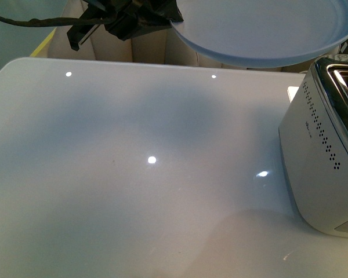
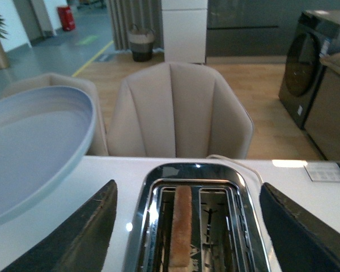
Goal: Left arm holds plate, right arm toasts bread
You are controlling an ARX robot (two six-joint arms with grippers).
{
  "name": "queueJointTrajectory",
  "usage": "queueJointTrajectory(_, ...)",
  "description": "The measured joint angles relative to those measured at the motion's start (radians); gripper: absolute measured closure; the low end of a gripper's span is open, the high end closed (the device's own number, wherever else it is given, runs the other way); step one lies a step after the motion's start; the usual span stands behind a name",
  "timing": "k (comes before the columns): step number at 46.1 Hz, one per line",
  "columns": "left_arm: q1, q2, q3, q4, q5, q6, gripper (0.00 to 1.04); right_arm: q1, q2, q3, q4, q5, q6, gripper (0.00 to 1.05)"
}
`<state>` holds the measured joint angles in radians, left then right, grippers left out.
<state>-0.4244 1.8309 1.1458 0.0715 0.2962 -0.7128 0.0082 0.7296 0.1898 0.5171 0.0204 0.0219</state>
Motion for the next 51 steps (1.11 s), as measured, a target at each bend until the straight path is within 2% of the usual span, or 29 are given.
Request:
queueJointTrajectory(15,0.000,0.000,0.000,0.000,0.002,0.000,1.02,-0.006,-0.170,-0.108,-0.049,-0.019,-0.015,0.97)
queueJointTrajectory(17,0.000,0.000,0.000,0.000,0.002,0.000,1.02,-0.006,-0.193,-0.116,-0.063,-0.019,-0.018,1.02)
queueJointTrajectory(51,0.000,0.000,0.000,0.000,0.002,0.000,1.02,-0.006,-0.447,-0.171,-0.234,-0.018,-0.018,1.03)
